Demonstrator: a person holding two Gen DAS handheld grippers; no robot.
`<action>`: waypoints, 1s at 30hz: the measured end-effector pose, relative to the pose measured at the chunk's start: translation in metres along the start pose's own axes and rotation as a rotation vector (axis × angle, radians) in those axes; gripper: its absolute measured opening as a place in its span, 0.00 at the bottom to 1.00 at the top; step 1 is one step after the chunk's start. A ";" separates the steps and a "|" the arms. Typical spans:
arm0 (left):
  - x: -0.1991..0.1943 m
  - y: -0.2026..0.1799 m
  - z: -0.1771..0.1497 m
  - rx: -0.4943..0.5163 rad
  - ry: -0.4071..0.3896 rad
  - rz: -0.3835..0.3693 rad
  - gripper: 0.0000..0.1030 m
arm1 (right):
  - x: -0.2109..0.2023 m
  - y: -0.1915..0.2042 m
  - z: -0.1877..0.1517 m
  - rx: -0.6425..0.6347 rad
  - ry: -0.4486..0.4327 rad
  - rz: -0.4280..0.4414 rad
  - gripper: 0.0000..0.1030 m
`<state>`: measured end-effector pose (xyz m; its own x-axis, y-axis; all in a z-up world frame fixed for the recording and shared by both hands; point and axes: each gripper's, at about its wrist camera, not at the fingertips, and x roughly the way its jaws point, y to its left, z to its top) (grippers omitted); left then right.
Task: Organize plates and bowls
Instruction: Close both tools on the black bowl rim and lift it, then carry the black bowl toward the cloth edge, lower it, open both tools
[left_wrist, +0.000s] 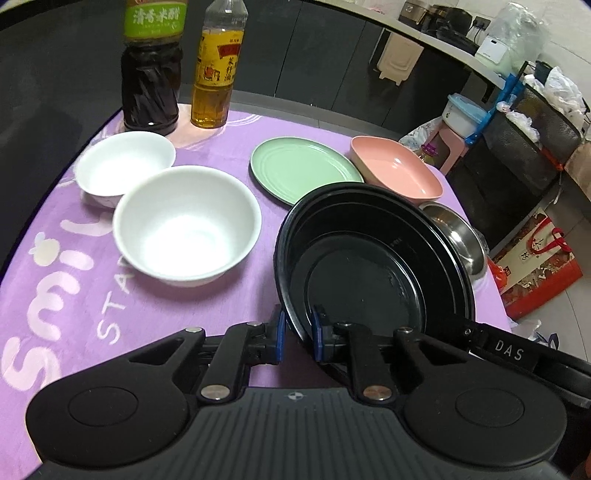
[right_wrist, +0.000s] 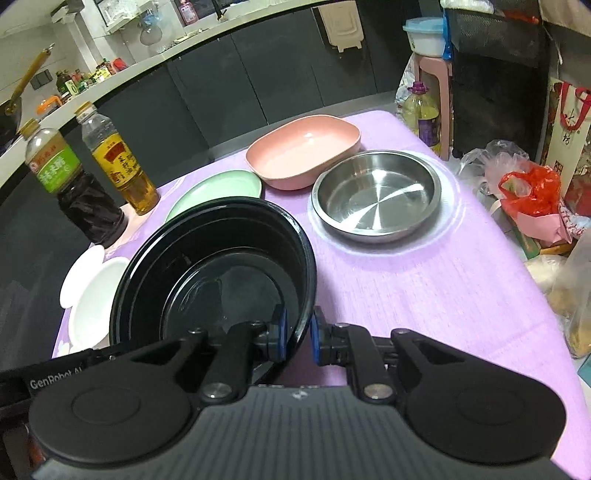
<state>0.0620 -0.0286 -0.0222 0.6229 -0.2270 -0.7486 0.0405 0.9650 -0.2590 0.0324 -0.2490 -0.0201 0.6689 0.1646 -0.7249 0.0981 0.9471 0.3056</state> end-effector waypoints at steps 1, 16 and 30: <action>-0.003 0.000 -0.002 0.003 -0.003 0.002 0.13 | -0.002 0.002 -0.001 -0.004 -0.002 0.000 0.14; -0.057 0.029 -0.041 -0.023 -0.043 0.027 0.14 | -0.039 0.036 -0.038 -0.104 -0.010 0.032 0.16; -0.090 0.043 -0.074 -0.005 -0.065 0.046 0.14 | -0.064 0.054 -0.072 -0.175 -0.009 0.045 0.18</action>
<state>-0.0507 0.0232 -0.0110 0.6734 -0.1732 -0.7187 0.0065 0.9735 -0.2284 -0.0581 -0.1890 -0.0019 0.6767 0.2063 -0.7068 -0.0613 0.9724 0.2251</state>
